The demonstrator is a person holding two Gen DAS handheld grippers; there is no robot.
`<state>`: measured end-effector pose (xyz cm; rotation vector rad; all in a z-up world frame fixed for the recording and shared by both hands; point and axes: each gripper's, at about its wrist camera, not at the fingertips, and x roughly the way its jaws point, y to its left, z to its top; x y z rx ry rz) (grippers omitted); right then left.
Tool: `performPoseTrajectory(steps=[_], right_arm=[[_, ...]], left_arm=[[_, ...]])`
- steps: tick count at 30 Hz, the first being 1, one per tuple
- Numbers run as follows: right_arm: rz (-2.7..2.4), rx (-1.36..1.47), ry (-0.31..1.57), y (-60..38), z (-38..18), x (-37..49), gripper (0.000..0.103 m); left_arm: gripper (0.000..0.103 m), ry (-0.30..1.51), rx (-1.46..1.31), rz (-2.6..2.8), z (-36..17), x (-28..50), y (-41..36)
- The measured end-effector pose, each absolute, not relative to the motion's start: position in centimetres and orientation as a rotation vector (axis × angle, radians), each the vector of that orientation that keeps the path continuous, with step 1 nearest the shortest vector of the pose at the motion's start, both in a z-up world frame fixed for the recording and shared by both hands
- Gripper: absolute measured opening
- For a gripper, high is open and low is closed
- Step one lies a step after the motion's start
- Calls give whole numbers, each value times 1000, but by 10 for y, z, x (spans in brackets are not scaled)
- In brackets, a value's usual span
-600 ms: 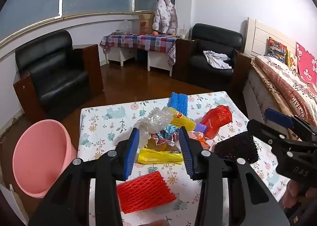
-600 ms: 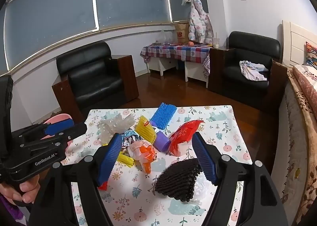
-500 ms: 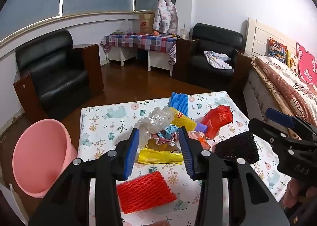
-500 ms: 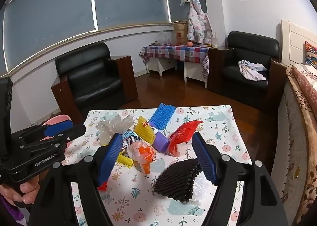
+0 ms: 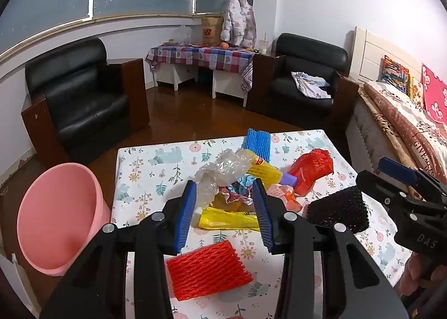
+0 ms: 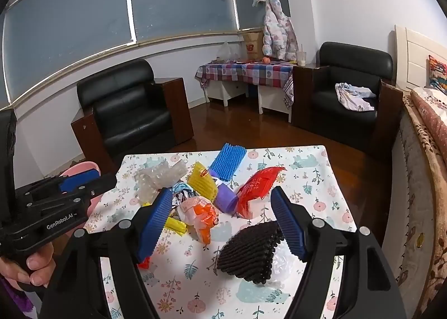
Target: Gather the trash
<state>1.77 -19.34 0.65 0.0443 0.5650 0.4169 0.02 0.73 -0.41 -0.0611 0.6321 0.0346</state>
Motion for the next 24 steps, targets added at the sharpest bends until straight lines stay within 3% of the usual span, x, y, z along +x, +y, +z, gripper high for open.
performPoseTrajectory(steps=[24], right_arm=[[398,64,587,-198,-1,21,72]], left_arm=[[42,644,-73,52,-11,3,14]])
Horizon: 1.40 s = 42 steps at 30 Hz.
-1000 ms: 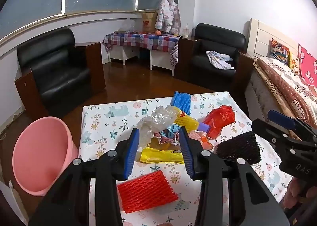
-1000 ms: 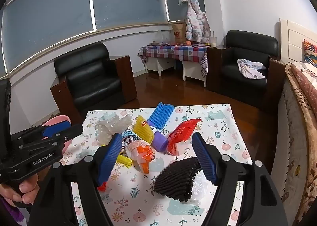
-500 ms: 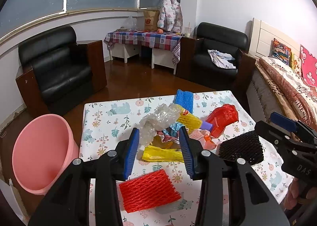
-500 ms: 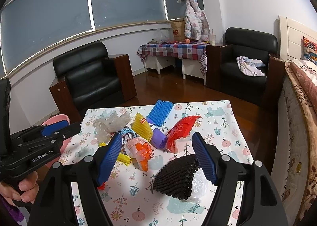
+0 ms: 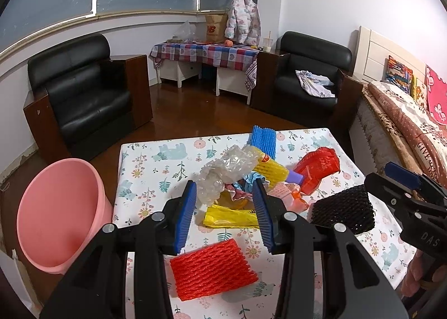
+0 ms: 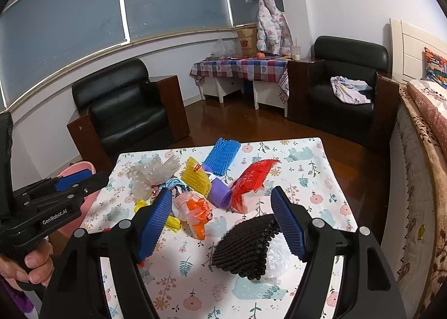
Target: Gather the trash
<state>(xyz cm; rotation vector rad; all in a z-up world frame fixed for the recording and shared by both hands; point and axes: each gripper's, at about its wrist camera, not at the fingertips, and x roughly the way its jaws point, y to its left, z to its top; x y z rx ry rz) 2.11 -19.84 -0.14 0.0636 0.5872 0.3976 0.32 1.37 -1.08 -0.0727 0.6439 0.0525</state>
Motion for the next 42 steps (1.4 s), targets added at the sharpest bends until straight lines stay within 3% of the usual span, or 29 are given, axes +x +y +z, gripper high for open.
performPoseTrajectory(steps=[42], right_arm=[[383,80,619,-207,-10,23,72]], left_arm=[[42,651,-98,75,-14,4,25]])
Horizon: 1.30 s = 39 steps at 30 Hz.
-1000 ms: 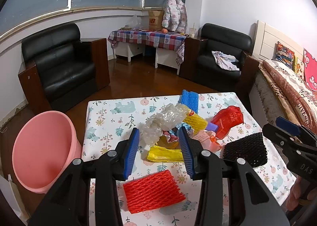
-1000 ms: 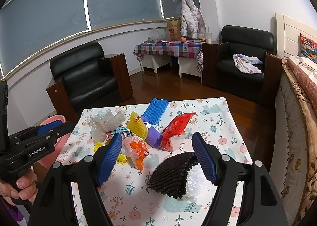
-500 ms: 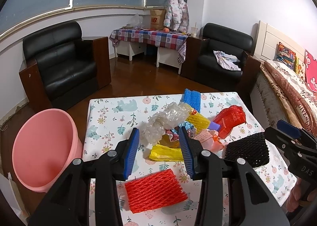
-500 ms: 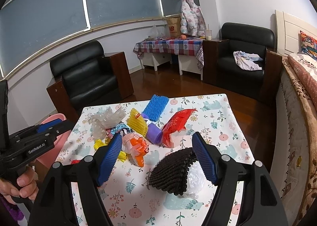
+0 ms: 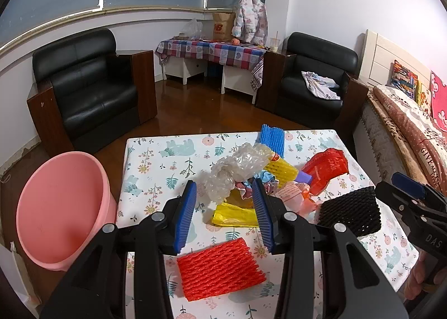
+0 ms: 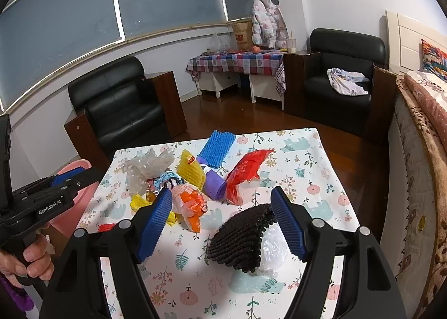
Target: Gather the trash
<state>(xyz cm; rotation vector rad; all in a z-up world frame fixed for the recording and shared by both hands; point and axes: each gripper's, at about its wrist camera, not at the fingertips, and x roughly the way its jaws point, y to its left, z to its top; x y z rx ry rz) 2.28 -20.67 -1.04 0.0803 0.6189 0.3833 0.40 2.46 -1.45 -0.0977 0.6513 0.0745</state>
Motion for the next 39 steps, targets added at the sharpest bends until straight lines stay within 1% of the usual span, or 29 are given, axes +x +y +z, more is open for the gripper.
performPoseTrajectory(steps=[15,24,32,39], right_arm=[[354,79,624,-212,-11,23,72],[325,75,630,-219,-13,21,72],[304,88,658,-230,-22,22,72],[300,98,681,-232,-29,24,72]], left_arm=[[42,660,-105,71,-19,3,30],[42,687,-140,49,-24,-2,47],[42,767,-189,34,-42,-12,73],[42,893,-163,20,-78,-24,75]])
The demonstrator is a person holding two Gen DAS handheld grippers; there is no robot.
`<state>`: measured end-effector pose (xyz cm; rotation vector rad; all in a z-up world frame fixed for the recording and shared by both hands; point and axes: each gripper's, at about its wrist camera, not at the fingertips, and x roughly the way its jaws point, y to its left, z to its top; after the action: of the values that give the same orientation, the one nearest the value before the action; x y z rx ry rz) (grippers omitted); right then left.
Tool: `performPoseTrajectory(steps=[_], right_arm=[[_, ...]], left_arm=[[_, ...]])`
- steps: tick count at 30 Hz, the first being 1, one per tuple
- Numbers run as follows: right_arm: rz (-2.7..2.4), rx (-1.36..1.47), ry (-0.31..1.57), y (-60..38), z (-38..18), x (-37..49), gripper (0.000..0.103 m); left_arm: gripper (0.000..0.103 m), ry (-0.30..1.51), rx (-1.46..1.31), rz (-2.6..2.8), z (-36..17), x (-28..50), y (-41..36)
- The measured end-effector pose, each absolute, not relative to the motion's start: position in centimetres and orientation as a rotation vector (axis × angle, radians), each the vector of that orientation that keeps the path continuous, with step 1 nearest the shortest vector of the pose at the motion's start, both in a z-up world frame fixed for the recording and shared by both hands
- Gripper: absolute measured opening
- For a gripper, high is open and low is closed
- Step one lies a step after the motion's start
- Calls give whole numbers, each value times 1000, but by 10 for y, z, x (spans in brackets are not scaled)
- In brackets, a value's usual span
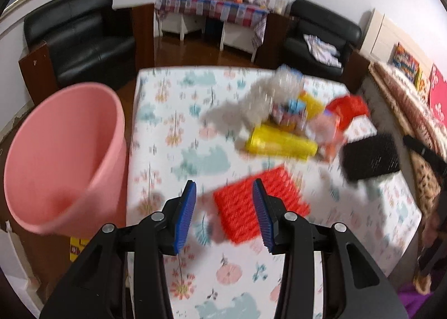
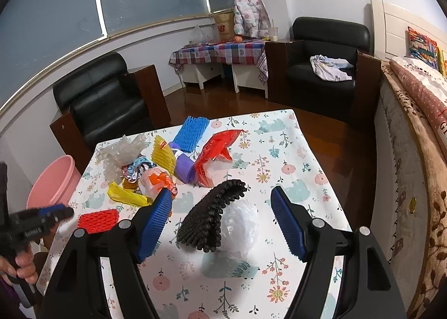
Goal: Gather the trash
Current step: 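Grasp the red foam mesh with the left gripper while the right grasps the black mesh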
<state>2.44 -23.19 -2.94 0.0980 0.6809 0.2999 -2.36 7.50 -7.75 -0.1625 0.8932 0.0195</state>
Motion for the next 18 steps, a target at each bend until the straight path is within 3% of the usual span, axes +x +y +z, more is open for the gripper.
performPoseTrajectory(steps=[13,15,18], right_arm=[[302,96,729,-230,-45,29,72],[302,96,737,-229,-47,31,72],[302,95,749,-228,-51,33,72]], left_arm=[[42,961,-145,-53,-103,-24,60],[23,955,-142,-72,-103,-25,57],[8,944,-137,-83,-101,-26,54]])
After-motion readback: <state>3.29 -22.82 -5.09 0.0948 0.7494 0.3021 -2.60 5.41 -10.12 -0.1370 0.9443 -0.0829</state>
